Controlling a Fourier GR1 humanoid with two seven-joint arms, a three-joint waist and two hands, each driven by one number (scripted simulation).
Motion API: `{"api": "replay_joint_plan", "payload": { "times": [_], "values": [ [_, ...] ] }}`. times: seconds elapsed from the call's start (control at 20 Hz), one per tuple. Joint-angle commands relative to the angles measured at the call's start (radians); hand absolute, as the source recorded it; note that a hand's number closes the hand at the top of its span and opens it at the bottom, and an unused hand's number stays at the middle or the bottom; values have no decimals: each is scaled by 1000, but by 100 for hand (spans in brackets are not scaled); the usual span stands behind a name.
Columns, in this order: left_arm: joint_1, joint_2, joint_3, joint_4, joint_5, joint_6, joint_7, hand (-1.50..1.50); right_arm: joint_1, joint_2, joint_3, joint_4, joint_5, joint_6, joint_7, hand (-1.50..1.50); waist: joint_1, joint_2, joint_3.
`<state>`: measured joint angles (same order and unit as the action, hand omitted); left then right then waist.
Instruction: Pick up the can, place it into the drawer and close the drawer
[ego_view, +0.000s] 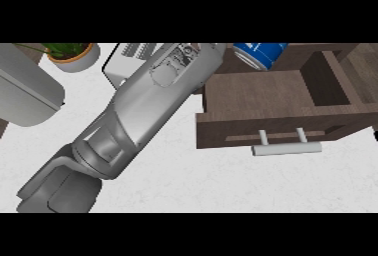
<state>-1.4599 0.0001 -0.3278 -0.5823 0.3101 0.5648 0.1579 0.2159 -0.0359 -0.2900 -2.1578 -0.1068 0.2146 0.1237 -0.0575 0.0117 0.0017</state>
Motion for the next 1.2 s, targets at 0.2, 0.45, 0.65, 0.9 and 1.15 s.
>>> {"api": "replay_joint_plan", "payload": {
  "times": [0.2, 0.45, 0.65, 0.9, 1.15],
  "values": [
    [-10, 0, -97, 101, 110, 24, -85, 150, -60, 5, 16, 33, 14, -20, 11, -150, -22, 7, 1],
    [-35, 0, -138, 156, 134, 79, -117, 150, -42, 14, 43, -8, 25, -15, 21, -150, -39, 9, 1],
    [6, 0, -197, 158, 158, 68, -157, 150, -95, -6, 25, 18, 18, -27, 42, -150, -46, 12, 1],
    [15, 0, -258, 172, 173, 85, -158, 150, -120, -5, 36, 36, 47, -38, 22, -150, -52, 14, 1],
    [9, 0, -276, 215, 188, 115, -185, -150, -121, -13, 36, 47, 42, -30, 29, -150, -64, 20, 1]
  ]
}}
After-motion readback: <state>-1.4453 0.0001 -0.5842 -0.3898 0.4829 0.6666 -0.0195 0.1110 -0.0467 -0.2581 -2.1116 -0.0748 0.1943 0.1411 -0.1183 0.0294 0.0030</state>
